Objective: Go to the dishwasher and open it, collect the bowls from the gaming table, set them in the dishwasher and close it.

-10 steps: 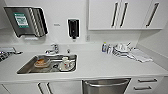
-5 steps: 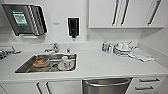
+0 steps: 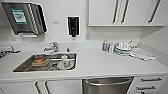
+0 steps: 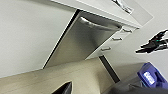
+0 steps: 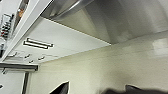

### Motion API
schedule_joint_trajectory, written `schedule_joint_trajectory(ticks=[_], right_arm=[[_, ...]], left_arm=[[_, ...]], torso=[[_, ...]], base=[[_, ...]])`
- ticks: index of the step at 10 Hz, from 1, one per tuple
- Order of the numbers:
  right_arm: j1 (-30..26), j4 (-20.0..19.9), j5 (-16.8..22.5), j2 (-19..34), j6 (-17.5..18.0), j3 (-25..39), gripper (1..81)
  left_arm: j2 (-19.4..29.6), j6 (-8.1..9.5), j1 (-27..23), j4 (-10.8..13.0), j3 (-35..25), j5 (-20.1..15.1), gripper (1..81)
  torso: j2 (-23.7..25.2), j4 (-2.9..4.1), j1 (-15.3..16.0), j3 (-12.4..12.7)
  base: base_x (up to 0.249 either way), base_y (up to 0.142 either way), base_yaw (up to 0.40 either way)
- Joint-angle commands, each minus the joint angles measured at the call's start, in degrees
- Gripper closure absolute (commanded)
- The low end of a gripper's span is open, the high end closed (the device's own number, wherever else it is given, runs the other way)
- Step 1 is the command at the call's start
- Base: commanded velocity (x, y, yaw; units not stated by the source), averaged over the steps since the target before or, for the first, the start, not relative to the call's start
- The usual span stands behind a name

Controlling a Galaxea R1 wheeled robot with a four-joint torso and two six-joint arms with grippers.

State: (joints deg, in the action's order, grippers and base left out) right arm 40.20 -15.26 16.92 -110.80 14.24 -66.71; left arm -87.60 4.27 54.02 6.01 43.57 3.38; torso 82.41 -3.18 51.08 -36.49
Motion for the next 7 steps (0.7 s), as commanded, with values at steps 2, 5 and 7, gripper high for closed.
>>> schedule_joint_trajectory(ticks=[2, 5, 7], right_arm=[[-10.7, -1.5, 4.1, 0.5, 4.3, 1.1, 1.0], [-16.7, -1.3, 7.1, -3.4, 12.6, -0.4, 1.0], [-18.8, -1.1, 7.5, -6.5, 18.5, -3.6, 1.0]], left_arm=[[2.7, -0.49, -4.2, 0.9, -0.5, -1.1, 1.0], [2.2, -0.49, -4.2, 0.4, 0.0, -1.0, 1.0], [2.0, -0.4, -4.3, 0.2, 0.4, -1.0, 1.0]], torso=[[7.2, 0.0, 4.5, -1.3], [6.0, 0.0, 3.5, -2.3], [7.1, 0.0, 4.1, -2.4]], base=[[0.0, 0.0, 0.0], [0.0, 0.0, 0.0], [0.0, 0.0, 0.0]])
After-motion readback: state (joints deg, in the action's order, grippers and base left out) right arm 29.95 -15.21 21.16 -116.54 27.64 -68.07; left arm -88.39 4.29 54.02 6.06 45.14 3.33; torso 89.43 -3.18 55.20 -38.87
